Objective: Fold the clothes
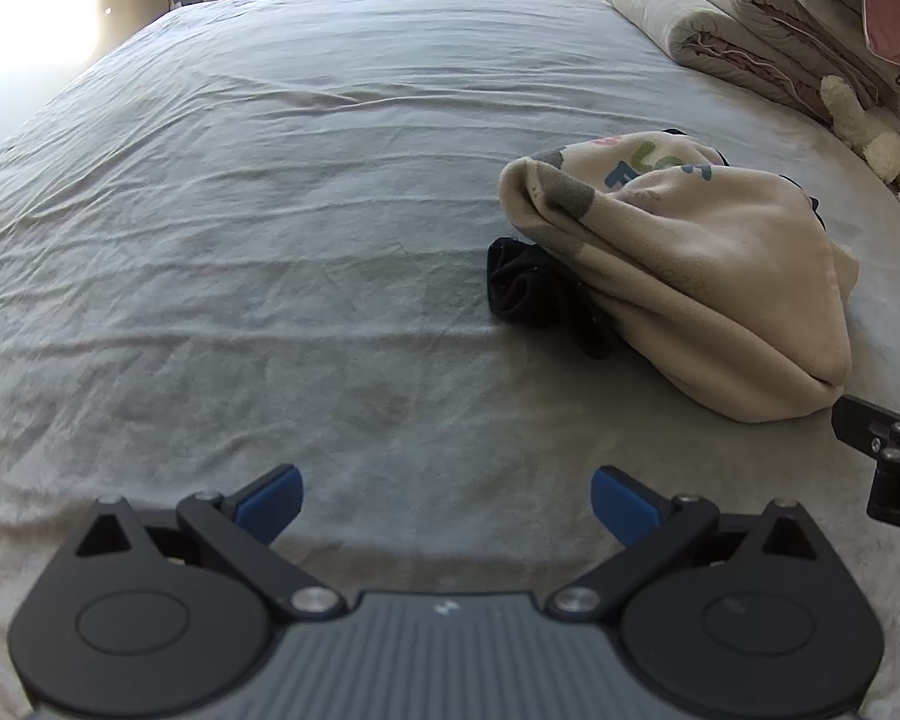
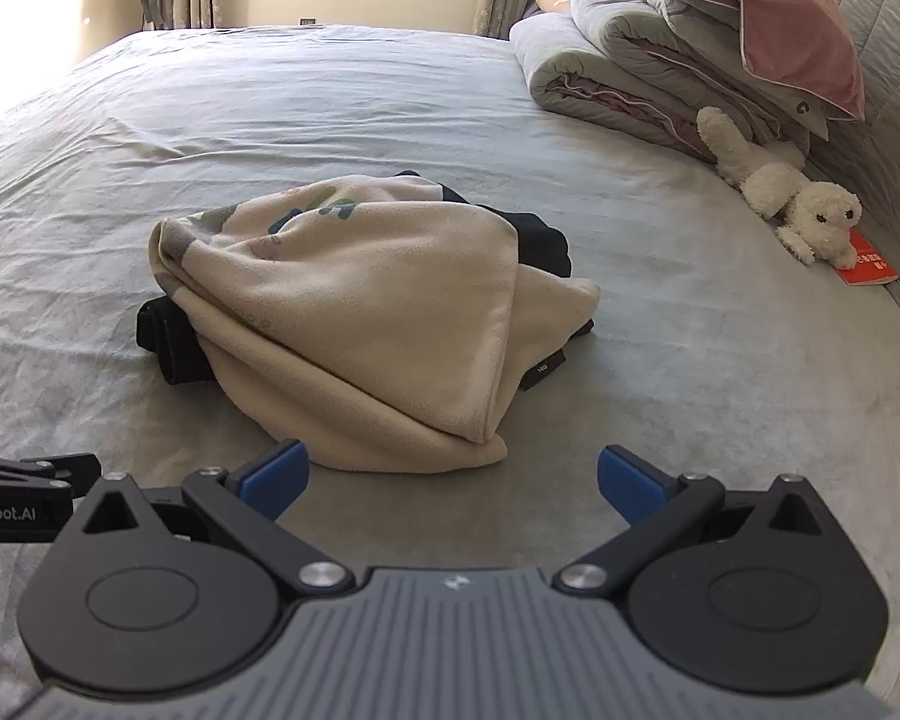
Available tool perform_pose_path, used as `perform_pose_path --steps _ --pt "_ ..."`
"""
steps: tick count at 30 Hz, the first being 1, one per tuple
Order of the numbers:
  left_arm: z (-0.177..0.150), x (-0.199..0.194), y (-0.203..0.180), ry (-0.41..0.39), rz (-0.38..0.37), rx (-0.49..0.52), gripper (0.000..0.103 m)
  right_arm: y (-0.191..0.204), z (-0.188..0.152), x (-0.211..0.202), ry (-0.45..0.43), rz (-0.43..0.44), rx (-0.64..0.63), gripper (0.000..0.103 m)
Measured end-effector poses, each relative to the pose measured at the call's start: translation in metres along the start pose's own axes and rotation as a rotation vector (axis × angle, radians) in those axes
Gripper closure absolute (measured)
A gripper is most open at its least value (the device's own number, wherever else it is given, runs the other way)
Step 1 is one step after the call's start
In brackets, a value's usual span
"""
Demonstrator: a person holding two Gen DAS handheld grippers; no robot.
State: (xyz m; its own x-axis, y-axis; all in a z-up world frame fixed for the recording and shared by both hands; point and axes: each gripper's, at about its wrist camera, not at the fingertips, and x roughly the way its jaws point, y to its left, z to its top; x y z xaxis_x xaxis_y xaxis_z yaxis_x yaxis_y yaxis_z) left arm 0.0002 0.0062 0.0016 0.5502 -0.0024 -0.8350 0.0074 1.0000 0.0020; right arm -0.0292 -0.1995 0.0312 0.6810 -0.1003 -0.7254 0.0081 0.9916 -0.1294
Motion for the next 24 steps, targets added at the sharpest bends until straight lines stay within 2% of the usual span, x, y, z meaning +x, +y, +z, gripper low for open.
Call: perform_pose_path --steps 6,12,20,24 --pt "0.006 0.000 0.000 0.001 0.000 0.003 0.001 0.002 0.004 0.005 0.002 0.000 -0.010 0.000" --pt "0.024 0.008 0.007 0.037 0.006 -0.030 0.001 0.005 0.013 0.018 0.000 0.057 -0.060 0.000" --pt "0.028 0.035 0.020 0.019 0.073 -0.071 0.001 0.003 0.030 0.043 -0.008 0.172 -0.020 0.000" --pt "0.028 0.047 0.026 0.006 0.102 -0.051 0.001 0.010 0.031 0.058 0.009 0.202 -0.021 0.000"
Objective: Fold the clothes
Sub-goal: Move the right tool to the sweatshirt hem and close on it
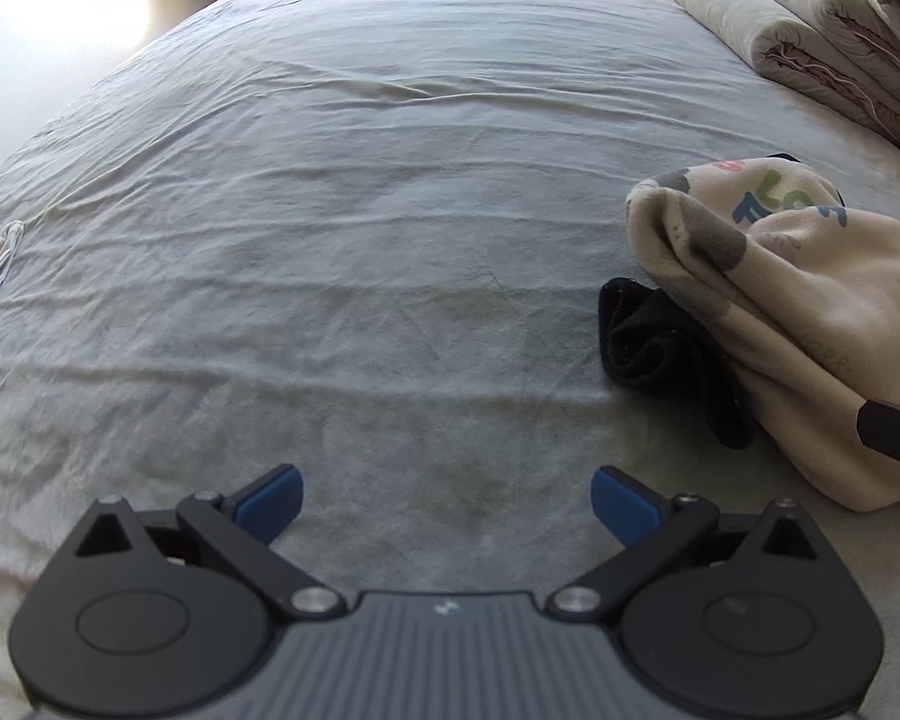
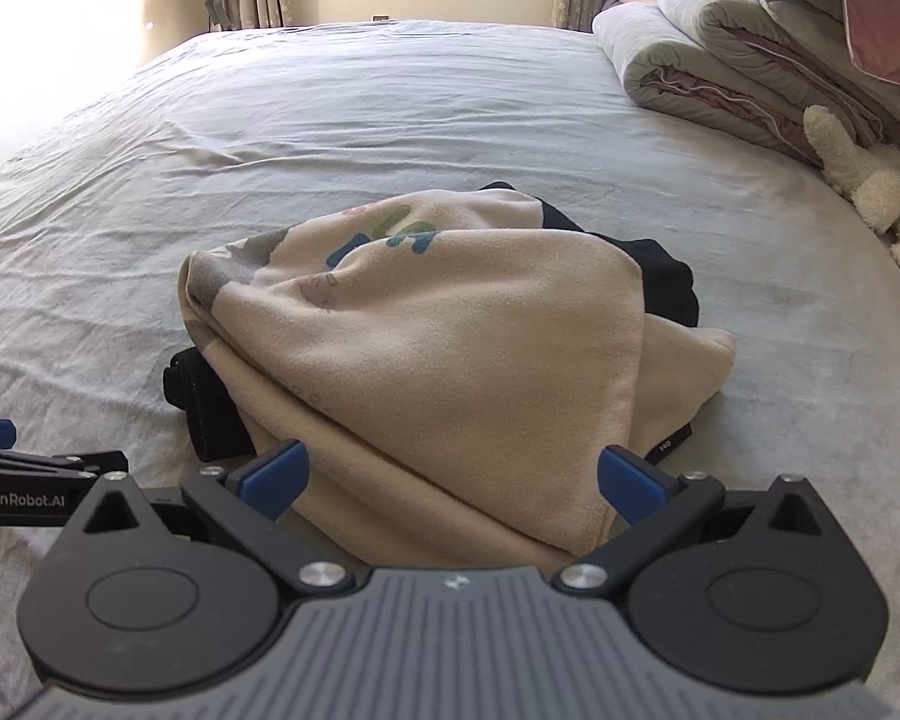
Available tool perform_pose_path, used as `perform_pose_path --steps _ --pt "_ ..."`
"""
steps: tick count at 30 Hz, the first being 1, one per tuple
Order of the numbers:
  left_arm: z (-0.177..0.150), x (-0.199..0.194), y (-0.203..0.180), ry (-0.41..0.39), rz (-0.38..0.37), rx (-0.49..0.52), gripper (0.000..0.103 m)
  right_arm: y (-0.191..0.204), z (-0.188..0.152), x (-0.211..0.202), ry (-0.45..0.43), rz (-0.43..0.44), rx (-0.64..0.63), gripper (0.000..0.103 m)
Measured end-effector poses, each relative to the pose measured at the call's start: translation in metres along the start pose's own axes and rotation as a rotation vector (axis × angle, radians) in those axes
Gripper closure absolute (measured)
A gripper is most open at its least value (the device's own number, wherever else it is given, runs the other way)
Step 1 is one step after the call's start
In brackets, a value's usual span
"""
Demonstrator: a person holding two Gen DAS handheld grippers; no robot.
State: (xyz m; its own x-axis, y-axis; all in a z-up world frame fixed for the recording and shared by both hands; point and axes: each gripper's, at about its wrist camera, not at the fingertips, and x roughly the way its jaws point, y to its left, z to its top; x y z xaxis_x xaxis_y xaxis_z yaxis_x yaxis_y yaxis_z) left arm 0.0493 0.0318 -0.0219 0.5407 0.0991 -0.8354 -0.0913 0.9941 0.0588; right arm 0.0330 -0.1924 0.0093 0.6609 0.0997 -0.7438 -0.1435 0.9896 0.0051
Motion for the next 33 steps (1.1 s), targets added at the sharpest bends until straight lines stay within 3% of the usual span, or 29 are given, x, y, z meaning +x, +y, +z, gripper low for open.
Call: perform_pose_path --steps 4,8,19,22,27,29,30,31,33 --pt "-0.004 0.018 0.012 0.037 -0.019 -0.023 0.000 0.002 -0.002 0.019 0.034 0.024 0.002 0.000" --pt "-0.009 0.019 0.010 0.002 -0.031 0.026 0.000 -0.001 -0.007 0.034 0.059 0.017 0.011 0.000" --pt "-0.010 0.019 0.008 -0.019 -0.031 0.028 0.000 0.001 -0.015 0.038 0.061 0.003 -0.053 0.000" --pt "-0.008 0.017 0.011 -0.023 -0.040 0.012 0.000 0.006 -0.015 0.027 0.022 -0.015 -0.078 0.000" --pt "-0.002 0.015 0.017 -0.019 -0.060 -0.008 0.001 0.022 -0.014 -0.002 -0.132 0.016 -0.174 0.000" --pt "-0.001 0.014 0.019 -0.027 -0.061 -0.014 0.001 0.027 -0.013 -0.006 -0.151 0.026 -0.187 0.011" --pt "0.000 0.013 0.020 -0.031 -0.060 -0.019 0.001 0.028 -0.013 -0.006 -0.142 0.036 -0.183 0.029" --pt "0.001 0.012 0.020 -0.034 -0.065 -0.025 0.001 0.029 -0.012 -0.003 -0.125 0.049 -0.175 0.036" --pt "0.002 0.010 0.021 -0.041 -0.074 -0.036 0.001 0.029 -0.013 0.002 -0.092 0.076 -0.163 0.039"
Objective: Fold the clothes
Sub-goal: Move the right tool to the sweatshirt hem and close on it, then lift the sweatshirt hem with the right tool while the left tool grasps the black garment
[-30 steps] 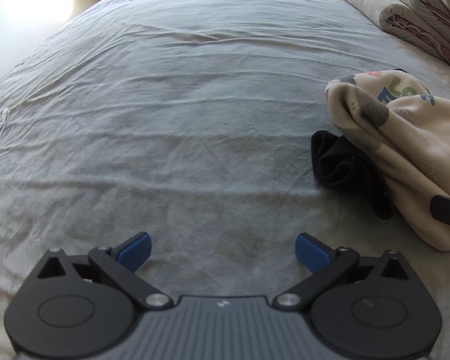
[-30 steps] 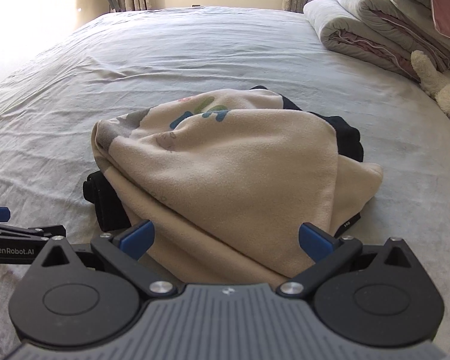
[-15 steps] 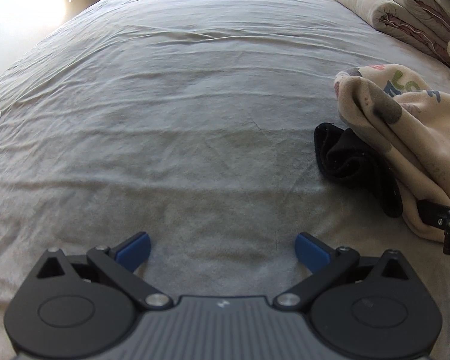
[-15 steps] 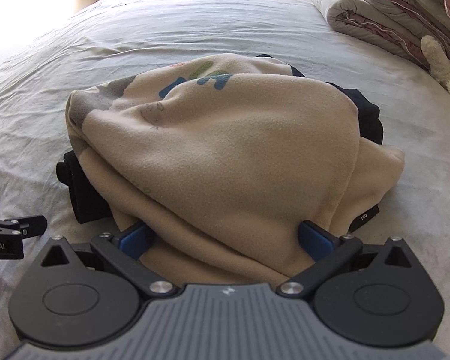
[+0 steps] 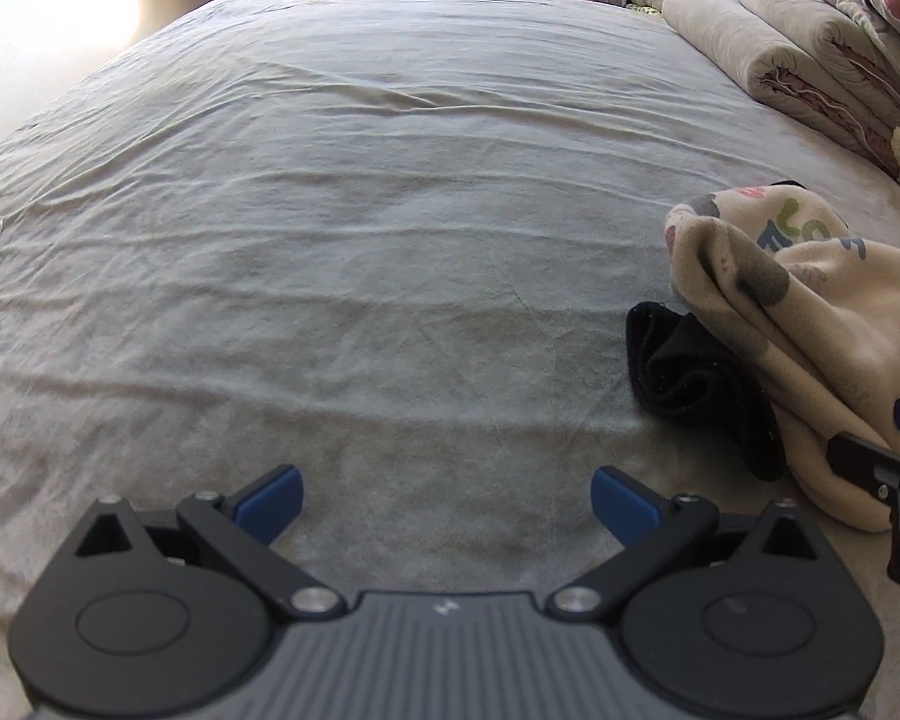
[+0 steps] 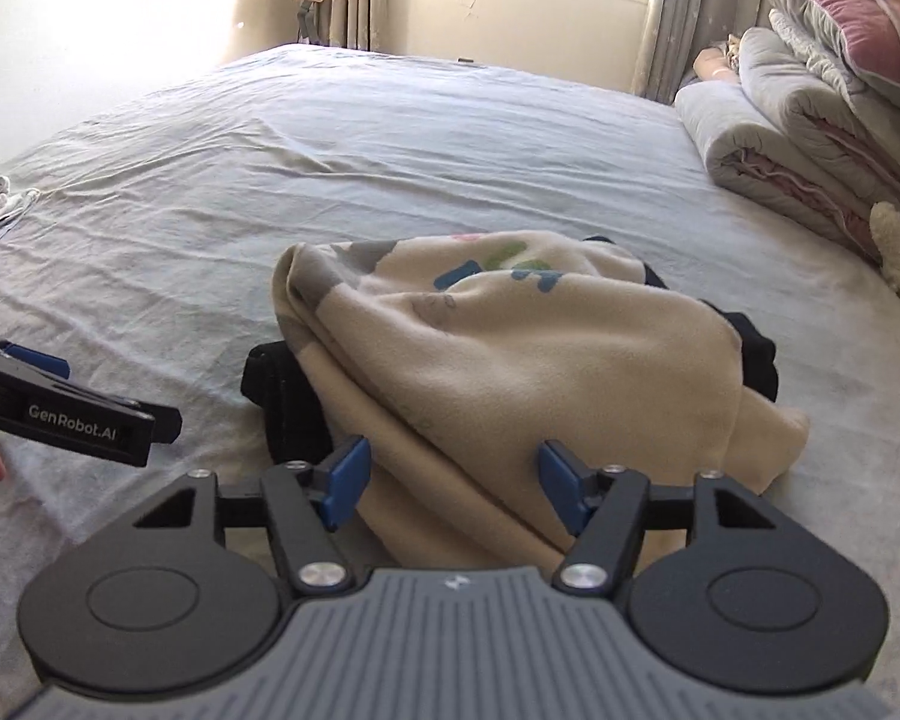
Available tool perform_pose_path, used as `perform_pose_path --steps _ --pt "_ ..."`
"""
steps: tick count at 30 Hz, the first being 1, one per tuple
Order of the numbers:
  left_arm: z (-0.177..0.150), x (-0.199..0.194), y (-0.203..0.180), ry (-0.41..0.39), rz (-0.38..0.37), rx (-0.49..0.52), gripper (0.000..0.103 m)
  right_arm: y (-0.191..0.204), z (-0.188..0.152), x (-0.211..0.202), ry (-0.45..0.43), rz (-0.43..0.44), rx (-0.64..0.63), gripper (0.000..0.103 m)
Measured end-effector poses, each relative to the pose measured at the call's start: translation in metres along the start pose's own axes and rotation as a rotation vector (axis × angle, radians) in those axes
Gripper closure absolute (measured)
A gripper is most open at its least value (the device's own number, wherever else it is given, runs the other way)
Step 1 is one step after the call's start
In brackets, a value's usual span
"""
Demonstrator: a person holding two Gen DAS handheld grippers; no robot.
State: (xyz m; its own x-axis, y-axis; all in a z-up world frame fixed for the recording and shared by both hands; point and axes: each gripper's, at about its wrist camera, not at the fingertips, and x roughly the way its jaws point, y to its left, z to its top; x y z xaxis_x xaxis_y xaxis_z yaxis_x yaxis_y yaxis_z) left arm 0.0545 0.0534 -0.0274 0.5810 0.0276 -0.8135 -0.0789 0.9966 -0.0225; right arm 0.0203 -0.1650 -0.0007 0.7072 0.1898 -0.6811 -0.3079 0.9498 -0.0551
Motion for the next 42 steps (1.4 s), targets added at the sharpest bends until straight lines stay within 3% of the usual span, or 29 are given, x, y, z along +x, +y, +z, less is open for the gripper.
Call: perform_pose_path --steps 2,4,5,12,23,32,35,39,42 --pt "0.001 -0.003 -0.001 -0.008 -0.011 -0.009 0.001 0.001 -0.004 0.005 0.018 -0.001 0.000 0.049" --pt "0.001 -0.006 -0.003 -0.017 -0.023 -0.010 0.001 -0.001 -0.006 0.008 0.018 -0.018 0.008 0.078" --pt "0.001 -0.007 -0.005 -0.020 -0.030 -0.008 0.001 -0.003 -0.006 0.008 0.017 -0.021 0.017 0.084" --pt "0.003 -0.014 -0.013 -0.039 -0.089 -0.002 0.001 -0.021 -0.006 -0.020 -0.025 0.039 0.139 0.097" --pt "0.002 -0.037 -0.028 -0.231 -0.249 -0.019 0.008 -0.058 -0.023 -0.066 -0.074 0.016 0.215 0.097" --pt "-0.006 -0.026 -0.042 -0.199 -0.260 0.038 0.013 -0.104 -0.038 -0.056 0.056 -0.095 0.339 0.098" --pt "-0.006 -0.022 -0.044 -0.195 -0.267 0.043 0.016 -0.108 -0.041 -0.051 0.082 -0.087 0.352 0.097" --pt "-0.005 -0.019 -0.046 -0.191 -0.269 0.032 0.016 -0.105 -0.041 -0.054 0.081 -0.068 0.337 0.084" --pt "-0.004 -0.022 -0.047 -0.203 -0.278 0.018 0.016 -0.100 -0.038 -0.063 0.056 -0.075 0.290 0.059"
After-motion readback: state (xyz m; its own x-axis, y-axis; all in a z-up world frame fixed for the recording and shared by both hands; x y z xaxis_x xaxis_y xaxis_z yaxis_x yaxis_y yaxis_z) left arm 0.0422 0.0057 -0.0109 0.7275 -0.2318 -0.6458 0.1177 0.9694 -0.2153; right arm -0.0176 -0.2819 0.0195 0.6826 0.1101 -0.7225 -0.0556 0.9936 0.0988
